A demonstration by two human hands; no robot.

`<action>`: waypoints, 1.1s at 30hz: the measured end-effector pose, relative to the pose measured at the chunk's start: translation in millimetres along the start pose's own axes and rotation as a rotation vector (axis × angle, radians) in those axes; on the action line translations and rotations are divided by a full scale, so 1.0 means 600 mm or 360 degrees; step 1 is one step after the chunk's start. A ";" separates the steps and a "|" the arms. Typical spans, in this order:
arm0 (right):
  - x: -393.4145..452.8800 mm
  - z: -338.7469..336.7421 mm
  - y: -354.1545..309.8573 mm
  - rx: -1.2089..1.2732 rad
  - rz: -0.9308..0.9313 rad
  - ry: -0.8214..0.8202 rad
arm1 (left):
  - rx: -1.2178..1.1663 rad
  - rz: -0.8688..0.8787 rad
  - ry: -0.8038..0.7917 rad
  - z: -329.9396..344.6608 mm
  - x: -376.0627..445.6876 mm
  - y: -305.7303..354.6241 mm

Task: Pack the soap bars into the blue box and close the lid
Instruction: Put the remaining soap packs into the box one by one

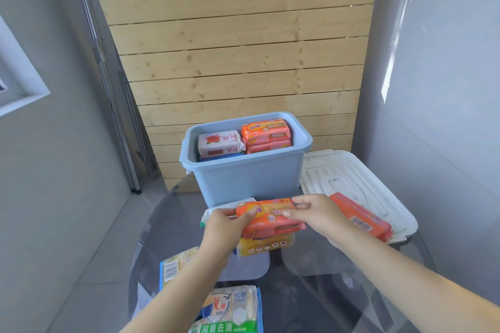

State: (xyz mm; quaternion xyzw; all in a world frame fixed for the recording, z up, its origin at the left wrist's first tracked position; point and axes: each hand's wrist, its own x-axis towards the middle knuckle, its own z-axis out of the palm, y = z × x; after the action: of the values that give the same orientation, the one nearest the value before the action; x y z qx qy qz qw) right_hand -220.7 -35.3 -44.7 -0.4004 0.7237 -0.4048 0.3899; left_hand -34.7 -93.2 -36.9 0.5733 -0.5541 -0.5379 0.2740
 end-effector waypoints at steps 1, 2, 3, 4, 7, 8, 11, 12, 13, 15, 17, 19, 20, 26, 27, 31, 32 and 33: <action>-0.002 0.006 -0.003 0.0012 -0.0011 0.0006 | 0.0065 -0.0001 -0.0016 -0.004 -0.002 -0.004; -0.003 0.011 -0.007 0.0013 -0.0011 0.0013 | 0.0122 -0.0007 -0.0021 -0.008 -0.004 -0.007; -0.004 0.016 -0.010 0.0013 -0.0004 0.0018 | 0.0162 -0.0016 -0.0020 -0.011 -0.006 -0.010; -0.004 0.019 -0.011 0.0019 0.0006 0.0019 | 0.0194 -0.0032 -0.0024 -0.013 -0.007 -0.012; -0.005 0.027 -0.008 -0.0003 0.0092 -0.0012 | 0.0259 -0.0122 -0.0052 -0.015 -0.007 -0.016; -0.005 0.029 -0.006 0.0023 0.0140 -0.0053 | 0.0227 -0.0161 -0.0078 -0.016 -0.007 -0.017; -0.006 0.029 -0.008 0.0191 0.0274 -0.0201 | 0.0004 -0.0272 -0.0149 -0.015 -0.009 -0.020; -0.006 0.028 -0.009 0.0230 0.0302 -0.0224 | -0.0014 -0.0269 -0.0144 -0.014 -0.010 -0.020; -0.007 0.026 -0.010 0.0257 0.0321 -0.0235 | -0.0021 -0.0255 -0.0137 -0.012 -0.011 -0.021; -0.012 0.020 -0.011 0.0277 0.0334 -0.0239 | -0.0034 -0.0243 -0.0141 -0.009 -0.016 -0.019; -0.023 0.007 -0.014 0.0237 0.0328 -0.0261 | -0.0041 -0.0229 -0.0177 -0.009 -0.027 -0.018; -0.037 -0.008 -0.018 0.0187 0.0301 -0.0291 | -0.0008 -0.0169 -0.0212 -0.013 -0.040 -0.014; -0.043 -0.017 -0.022 0.0185 0.0276 -0.0285 | 0.0013 -0.0107 -0.0227 -0.015 -0.046 -0.010; -0.072 -0.061 -0.088 0.0251 -0.0036 -0.0181 | -0.0004 0.0321 -0.0236 -0.047 -0.070 0.071; -0.073 -0.067 -0.104 0.0255 -0.0086 -0.0172 | -0.0010 0.0375 -0.0242 -0.054 -0.071 0.087; -0.056 -0.085 -0.174 0.0224 -0.0255 -0.0120 | -0.0007 0.0549 -0.0234 -0.083 -0.056 0.153; -0.046 -0.086 -0.191 0.0226 -0.0281 -0.0102 | -0.0004 0.0576 -0.0210 -0.091 -0.048 0.169; -0.035 -0.086 -0.209 0.0238 -0.0303 -0.0092 | -0.0002 0.0598 -0.0198 -0.098 -0.037 0.186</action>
State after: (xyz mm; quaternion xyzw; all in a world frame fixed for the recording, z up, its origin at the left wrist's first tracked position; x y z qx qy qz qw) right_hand -225.6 -46.4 92.2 -0.4485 0.6387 -0.4812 0.3992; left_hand -14.2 -115.4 87.5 0.4252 -0.6668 -0.5120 0.3353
